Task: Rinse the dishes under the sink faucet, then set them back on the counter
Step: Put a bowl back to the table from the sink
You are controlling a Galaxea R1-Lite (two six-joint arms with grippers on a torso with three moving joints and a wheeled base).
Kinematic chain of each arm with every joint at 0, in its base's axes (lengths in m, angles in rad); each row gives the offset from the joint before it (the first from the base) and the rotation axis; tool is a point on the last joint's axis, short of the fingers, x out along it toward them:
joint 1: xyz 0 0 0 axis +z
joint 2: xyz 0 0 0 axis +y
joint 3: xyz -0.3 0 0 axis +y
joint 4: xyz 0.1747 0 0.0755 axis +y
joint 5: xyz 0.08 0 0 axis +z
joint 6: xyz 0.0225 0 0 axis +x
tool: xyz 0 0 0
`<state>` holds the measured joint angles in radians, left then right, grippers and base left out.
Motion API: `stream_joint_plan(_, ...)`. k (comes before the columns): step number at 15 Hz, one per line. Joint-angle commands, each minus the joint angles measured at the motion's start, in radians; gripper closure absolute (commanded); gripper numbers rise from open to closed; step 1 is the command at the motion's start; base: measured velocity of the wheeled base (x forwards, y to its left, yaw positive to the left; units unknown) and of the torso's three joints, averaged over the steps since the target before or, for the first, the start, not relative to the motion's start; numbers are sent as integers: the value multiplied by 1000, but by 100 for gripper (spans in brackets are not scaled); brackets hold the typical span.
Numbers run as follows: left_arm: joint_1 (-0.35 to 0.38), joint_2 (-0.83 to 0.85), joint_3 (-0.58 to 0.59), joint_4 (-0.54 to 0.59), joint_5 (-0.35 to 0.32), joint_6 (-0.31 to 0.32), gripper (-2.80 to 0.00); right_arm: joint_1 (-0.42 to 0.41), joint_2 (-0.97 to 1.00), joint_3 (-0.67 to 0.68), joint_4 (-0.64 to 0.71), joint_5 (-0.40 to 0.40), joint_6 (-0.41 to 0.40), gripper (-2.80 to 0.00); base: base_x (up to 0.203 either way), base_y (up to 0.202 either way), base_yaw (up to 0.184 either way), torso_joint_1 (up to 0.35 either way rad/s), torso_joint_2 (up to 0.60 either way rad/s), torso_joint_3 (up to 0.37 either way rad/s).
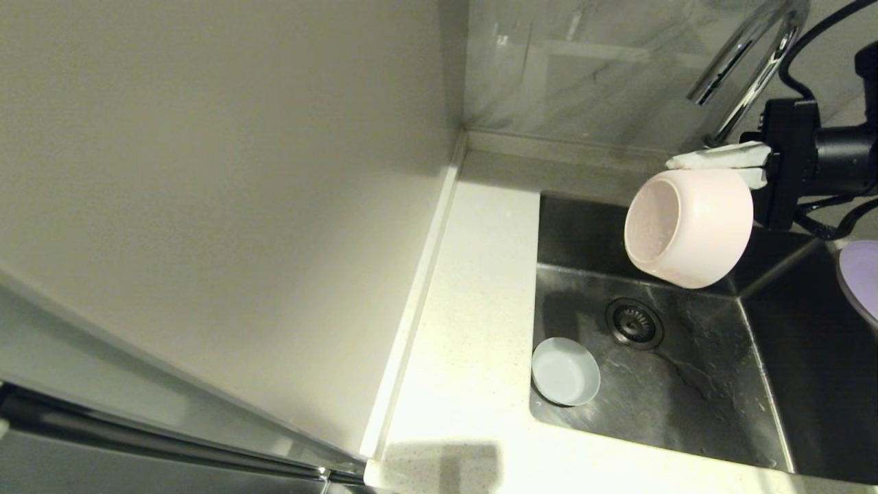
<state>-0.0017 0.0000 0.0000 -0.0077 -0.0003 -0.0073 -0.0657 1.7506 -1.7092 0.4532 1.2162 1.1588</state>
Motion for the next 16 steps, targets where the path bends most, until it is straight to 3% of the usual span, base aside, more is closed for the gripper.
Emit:
stream_joint_plan(1,0,0,3,0,0,0,0,-9,4,-1,-1,5,-3,0,0,0,0,0,0,0)
stream_joint_plan(3,0,0,3,0,0,0,0,-30,-13,82,-8,2,-85,0,0,0,0,0,0,0)
stream_joint_plan(4,0,0,3,0,0,0,0,-44,-24,63,-10,-1,-172,0,0,0,0,0,0,0)
stream_joint_plan(6,0,0,3,0,0,0,0,-71,-64,21,-12,-18,-464,0,0,0,0,0,0,0)
stream_joint_plan(8,0,0,3,0,0,0,0,-83,-110,35,-13,-101,-842,0,0,0,0,0,0,0)
stream_joint_plan(9,0,0,3,0,0,0,0,-85,-128,56,-14,-175,-1073,0,0,0,0,0,0,0)
stream_joint_plan(11,0,0,3,0,0,0,0,-90,-155,120,-16,-379,-1510,0,0,0,0,0,0,0)
stream_joint_plan(12,0,0,3,0,0,0,0,-96,-168,161,-18,-524,-1662,0,0,0,0,0,0,0)
stream_joint_plan(13,0,0,3,0,0,0,0,-109,-178,195,-27,-641,-1734,0,0,0,0,0,0,0)
stream_joint_plan(14,0,0,3,0,0,0,0,-123,-183,215,-47,-723,-1755,0,0,0,0,0,0,0)
stream_joint_plan(16,0,0,3,0,0,0,0,-159,-185,250,-166,-826,-1810,0,0,0,0,0,0,0)
